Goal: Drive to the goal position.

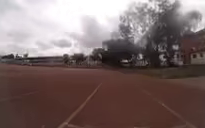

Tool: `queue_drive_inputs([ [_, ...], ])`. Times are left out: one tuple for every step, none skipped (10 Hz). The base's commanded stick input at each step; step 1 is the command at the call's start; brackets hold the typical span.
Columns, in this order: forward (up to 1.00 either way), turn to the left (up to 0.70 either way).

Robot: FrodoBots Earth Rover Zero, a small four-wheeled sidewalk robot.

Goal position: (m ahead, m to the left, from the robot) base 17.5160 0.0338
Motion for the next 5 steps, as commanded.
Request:
queue_drive_inputs([
  [0.67, 0.0],
  [0.67, 0.0],
  [0.67, 0.0],
  [0.67, 0.0],
  [0.67, 0.0],
])
